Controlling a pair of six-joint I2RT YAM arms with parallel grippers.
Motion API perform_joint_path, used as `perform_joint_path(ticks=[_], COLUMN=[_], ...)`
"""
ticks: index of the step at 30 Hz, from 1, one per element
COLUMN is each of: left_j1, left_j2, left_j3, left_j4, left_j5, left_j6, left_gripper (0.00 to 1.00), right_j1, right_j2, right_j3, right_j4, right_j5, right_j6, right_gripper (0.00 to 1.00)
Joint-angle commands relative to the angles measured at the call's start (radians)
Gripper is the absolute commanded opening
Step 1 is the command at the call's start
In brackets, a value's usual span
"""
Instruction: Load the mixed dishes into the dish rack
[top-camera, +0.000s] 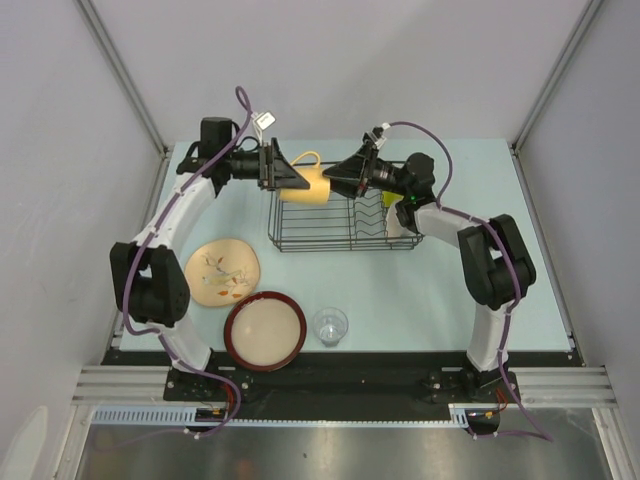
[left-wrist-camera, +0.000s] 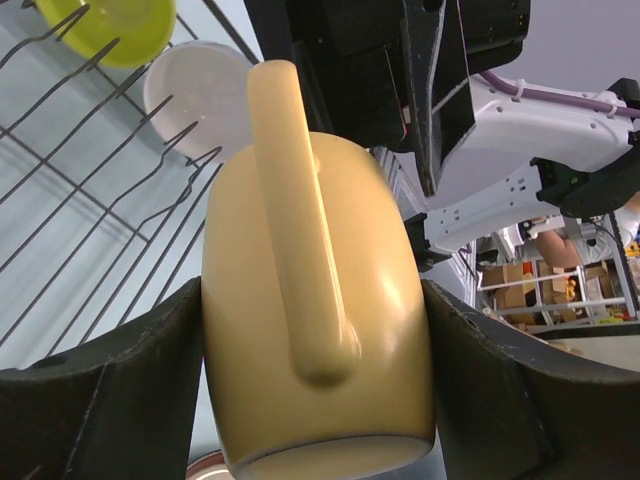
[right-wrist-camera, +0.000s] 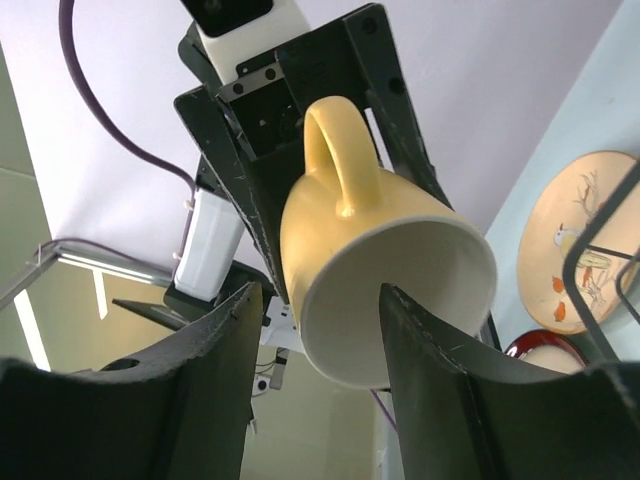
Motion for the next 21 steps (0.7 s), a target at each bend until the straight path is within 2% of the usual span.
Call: perform_joint_path(ticks=[1, 4, 6, 7, 8, 10, 12, 13, 16, 17, 21], left_j1=[0.023, 0.043, 0.054, 0.053, 0.051, 0.050, 0.036, 0.027, -0.016, -0.039, -0.101], left_j2=[-0.036, -0.031, -0.020, -0.003, 0.003, 0.041, 0.069, 0.102, 0.158, 0.182, 0.254], left_j3=[0.073, 0.091, 0.135, 0.157, 0.188, 0.211, 0.258, 0.277, 0.364, 0.390, 0.482], left_j4=[-0.025, -0.049, -0.127, -0.210, -0.233, -0.281, -0.319, -0.362, -0.442, -0.453, -0.525], left_j5=[0.033, 0.016, -0.015, -0.083, -0.120, -0.195, -0.262, -0.361, -0.490, -0.577, -0.762], left_j6=[0.049, 0.066, 0.127, 0.168, 0.213, 0.227, 0.265, 0.277, 0.333, 0.352, 0.402], left_gripper=[0.00, 0.00, 0.00, 0.01, 0.00, 0.00, 0.00, 0.00, 0.00, 0.00, 0.00], right_j1=[-0.029, -0.078, -0.110, -0.141, -0.156, -0.191, -0.212, -0.231, -0.247, -0.248, -0.250], right_j2=[0.005, -0.020, -0.067, -0.093, -0.116, -0.194, -0.245, -0.294, -0.411, -0.437, -0.554], right_j3=[0.013, -0.015, -0.036, -0.041, -0.043, -0.043, -0.043, -0.043, -0.044, -0.044, -0.046], right_j4=[0.040, 0.003, -0.068, -0.116, -0.241, -0.433, -0.545, -0.640, -0.775, -0.808, -0.943], right_j5=[-0.045, -0.068, -0.081, -0.086, -0.085, -0.077, -0.055, -0.046, 0.009, 0.021, 0.058], right_j6=[-0.018, -0.039, -0.097, -0.134, -0.236, -0.339, -0.471, -0.513, -0.620, -0.666, -0.752], right_gripper=[0.55, 0.54, 0.51, 0.51, 0.52, 0.55, 0.56, 0.55, 0.55, 0.55, 0.53])
